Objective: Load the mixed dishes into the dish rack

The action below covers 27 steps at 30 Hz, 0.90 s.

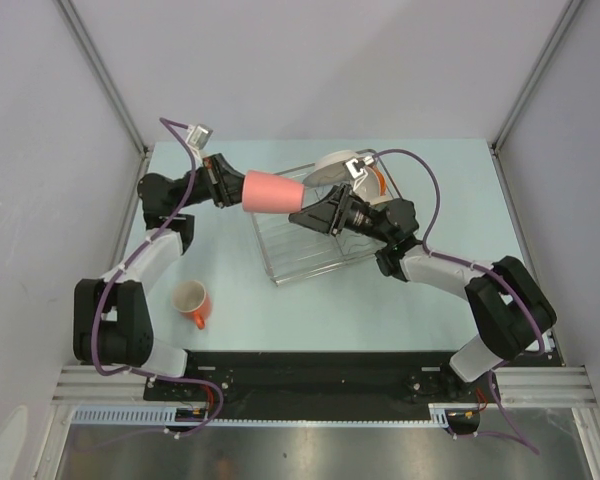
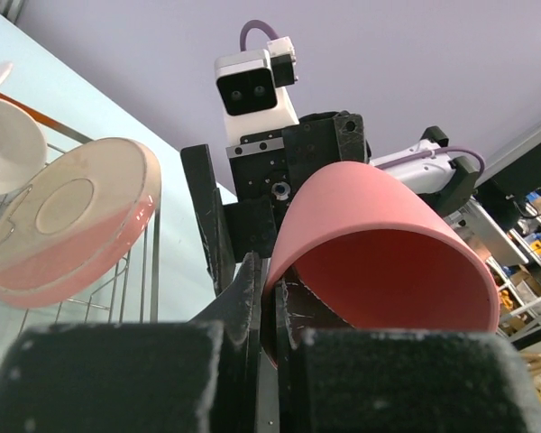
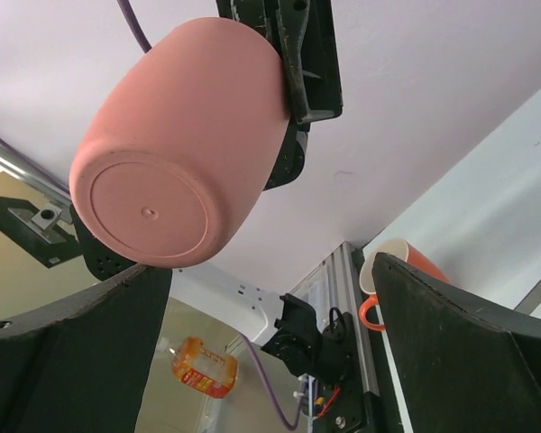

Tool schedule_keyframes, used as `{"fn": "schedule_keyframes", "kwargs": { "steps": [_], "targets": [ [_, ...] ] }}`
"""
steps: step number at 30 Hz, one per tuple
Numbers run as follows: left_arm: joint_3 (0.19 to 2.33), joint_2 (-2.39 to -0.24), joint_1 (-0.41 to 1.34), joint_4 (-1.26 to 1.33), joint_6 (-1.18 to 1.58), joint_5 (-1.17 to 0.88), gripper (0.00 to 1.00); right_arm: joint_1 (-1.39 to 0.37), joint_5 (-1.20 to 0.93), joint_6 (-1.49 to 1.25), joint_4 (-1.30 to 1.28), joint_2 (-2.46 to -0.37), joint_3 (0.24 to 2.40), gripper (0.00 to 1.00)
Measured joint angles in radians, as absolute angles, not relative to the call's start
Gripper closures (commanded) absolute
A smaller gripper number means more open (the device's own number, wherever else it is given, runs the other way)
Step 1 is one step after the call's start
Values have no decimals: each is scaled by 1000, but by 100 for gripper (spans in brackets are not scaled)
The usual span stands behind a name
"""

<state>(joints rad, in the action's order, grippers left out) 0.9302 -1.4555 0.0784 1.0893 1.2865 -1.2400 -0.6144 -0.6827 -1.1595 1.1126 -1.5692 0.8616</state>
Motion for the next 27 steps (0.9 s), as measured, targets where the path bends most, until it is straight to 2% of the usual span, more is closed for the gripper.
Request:
{"fn": "schedule_keyframes", "kwargs": {
  "steps": [16, 27],
  "targets": [
    [929, -1432, 140, 800, 1005, -1276, 100, -619, -652, -1187, 1140, -1603, 970, 0],
    [931, -1432, 140, 744, 967, -1295, 100, -625, -653, -1193, 1143, -1613, 960, 0]
  ]
}}
